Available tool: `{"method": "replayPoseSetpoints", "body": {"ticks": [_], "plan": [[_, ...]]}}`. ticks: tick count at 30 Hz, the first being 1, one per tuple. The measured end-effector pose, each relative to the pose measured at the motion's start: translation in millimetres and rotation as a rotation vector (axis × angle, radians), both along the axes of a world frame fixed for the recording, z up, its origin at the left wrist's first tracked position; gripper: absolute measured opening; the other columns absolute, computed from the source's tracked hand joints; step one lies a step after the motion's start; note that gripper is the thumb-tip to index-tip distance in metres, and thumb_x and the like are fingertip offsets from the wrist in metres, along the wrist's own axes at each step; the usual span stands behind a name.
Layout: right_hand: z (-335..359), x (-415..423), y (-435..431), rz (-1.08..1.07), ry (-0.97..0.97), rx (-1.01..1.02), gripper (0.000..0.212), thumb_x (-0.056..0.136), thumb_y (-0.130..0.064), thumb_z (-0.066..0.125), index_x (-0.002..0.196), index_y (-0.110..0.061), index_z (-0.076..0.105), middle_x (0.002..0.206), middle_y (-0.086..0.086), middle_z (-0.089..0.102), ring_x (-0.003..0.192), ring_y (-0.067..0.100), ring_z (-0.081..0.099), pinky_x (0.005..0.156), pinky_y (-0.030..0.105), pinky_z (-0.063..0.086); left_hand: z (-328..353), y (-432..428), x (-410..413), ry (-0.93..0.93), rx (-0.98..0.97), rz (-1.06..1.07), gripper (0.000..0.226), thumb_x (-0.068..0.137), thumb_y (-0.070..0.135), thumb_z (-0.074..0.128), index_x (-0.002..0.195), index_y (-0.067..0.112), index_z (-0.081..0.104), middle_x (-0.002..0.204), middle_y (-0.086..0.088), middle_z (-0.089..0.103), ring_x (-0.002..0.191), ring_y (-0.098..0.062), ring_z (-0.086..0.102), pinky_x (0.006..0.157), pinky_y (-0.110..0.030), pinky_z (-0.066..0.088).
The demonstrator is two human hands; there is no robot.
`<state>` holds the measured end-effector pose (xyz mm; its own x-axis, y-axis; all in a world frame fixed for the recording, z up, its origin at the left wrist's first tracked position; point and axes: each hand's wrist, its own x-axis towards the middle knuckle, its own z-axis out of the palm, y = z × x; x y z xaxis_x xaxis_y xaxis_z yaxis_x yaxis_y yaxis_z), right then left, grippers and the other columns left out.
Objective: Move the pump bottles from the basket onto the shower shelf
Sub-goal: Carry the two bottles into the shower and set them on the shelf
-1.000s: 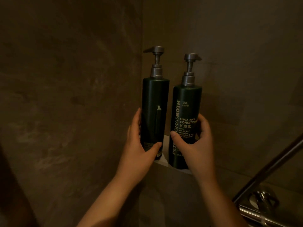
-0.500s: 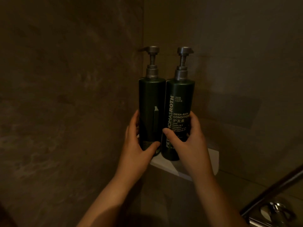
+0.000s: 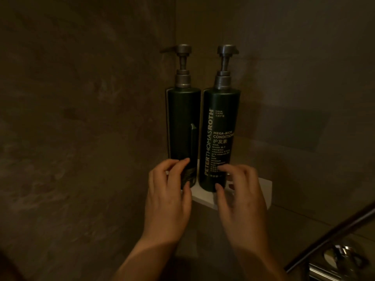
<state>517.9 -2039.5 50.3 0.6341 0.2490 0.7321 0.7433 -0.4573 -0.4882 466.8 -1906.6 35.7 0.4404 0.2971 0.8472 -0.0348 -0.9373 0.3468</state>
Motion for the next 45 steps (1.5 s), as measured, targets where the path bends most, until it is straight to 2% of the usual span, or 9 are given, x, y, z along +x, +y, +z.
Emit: {"method": "replayPoseSetpoints", "body": {"ticks": [3,7,12,19,23,27,33,37,45], "plan": [[2,0,-1,0.025,0.006,0.022,0.037,0.083,-0.021,0.054,0.118,-0.033,0.051,0.111,-0.025,0.031,0.100,-0.001,0.046,0.080,0.023,0.052,1,1,1,0.044,-0.012,0.013,0.064,0.074,0.004,0.071,0.129,0.021,0.043,0.121,0.000,0.036,0.111,-0.012,0.039,0.087,-0.025,0.037],[3,0,-2,0.049,-0.035,0.013,0.037,0.087,-0.015,0.055,0.120,-0.030,0.053,0.117,-0.015,0.038,0.105,0.002,0.047,0.082,0.028,0.053,1,3,2,0.079,-0.020,0.013,0.061,0.076,0.005,0.071,0.129,0.020,0.045,0.124,0.000,0.035,0.114,-0.013,0.039,0.088,-0.028,0.042],[5,0,-1,0.090,-0.020,-0.112,0.048,0.089,-0.012,0.056,0.131,-0.033,0.045,0.132,-0.014,0.033,0.115,0.005,0.047,0.091,0.018,0.045,0,4,5,0.184,-0.059,-0.012,0.060,0.082,0.016,0.067,0.135,0.020,0.041,0.134,-0.001,0.034,0.122,-0.017,0.039,0.092,-0.029,0.042],[8,2,6,0.116,-0.013,-0.247,0.055,0.092,-0.016,0.054,0.142,-0.029,0.033,0.143,-0.008,0.024,0.115,0.007,0.049,0.086,0.012,0.040,5,10,7,0.267,-0.077,-0.026,0.062,0.088,0.027,0.057,0.144,0.024,0.030,0.144,0.002,0.028,0.127,-0.013,0.036,0.094,-0.025,0.037],[7,6,9,0.125,0.003,-0.292,0.060,0.093,-0.016,0.052,0.145,-0.029,0.026,0.148,-0.005,0.018,0.117,0.010,0.048,0.082,0.016,0.043,5,9,9,0.298,-0.066,-0.017,0.061,0.089,0.028,0.055,0.144,0.023,0.029,0.146,0.000,0.028,0.129,-0.014,0.034,0.097,-0.026,0.034],[3,7,9,0.108,0.008,-0.324,0.061,0.093,-0.018,0.051,0.147,-0.027,0.023,0.152,-0.006,0.013,0.125,0.011,0.042,0.087,0.021,0.047,8,10,7,0.320,-0.055,-0.009,0.061,0.089,0.030,0.055,0.144,0.025,0.029,0.146,0.002,0.028,0.129,-0.012,0.032,0.096,-0.024,0.032],[5,-3,6,0.136,-0.016,-0.264,0.050,0.093,-0.022,0.051,0.141,-0.026,0.036,0.144,-0.009,0.031,0.128,0.007,0.036,0.094,0.016,0.033,12,5,-28,0.307,-0.001,0.029,0.055,0.089,0.028,0.058,0.139,0.020,0.038,0.138,-0.001,0.041,0.121,-0.016,0.044,0.089,-0.029,0.044],[3,-22,11,0.214,-0.030,-0.235,0.042,0.093,-0.024,0.051,0.134,-0.027,0.044,0.135,-0.010,0.042,0.125,0.005,0.039,0.097,0.017,0.033,10,3,-67,0.309,0.114,0.095,0.048,0.086,0.028,0.058,0.132,0.018,0.048,0.128,-0.004,0.052,0.112,-0.017,0.051,0.084,-0.027,0.044],[-13,-84,35,0.370,-0.046,-0.172,0.036,0.092,-0.026,0.051,0.128,-0.024,0.050,0.127,-0.007,0.050,0.121,0.004,0.041,0.095,0.013,0.029,1,6,-154,0.414,0.225,0.244,0.037,0.091,0.034,0.049,0.124,0.019,0.056,0.125,-0.004,0.055,0.111,-0.017,0.052,0.084,-0.027,0.045]]}}
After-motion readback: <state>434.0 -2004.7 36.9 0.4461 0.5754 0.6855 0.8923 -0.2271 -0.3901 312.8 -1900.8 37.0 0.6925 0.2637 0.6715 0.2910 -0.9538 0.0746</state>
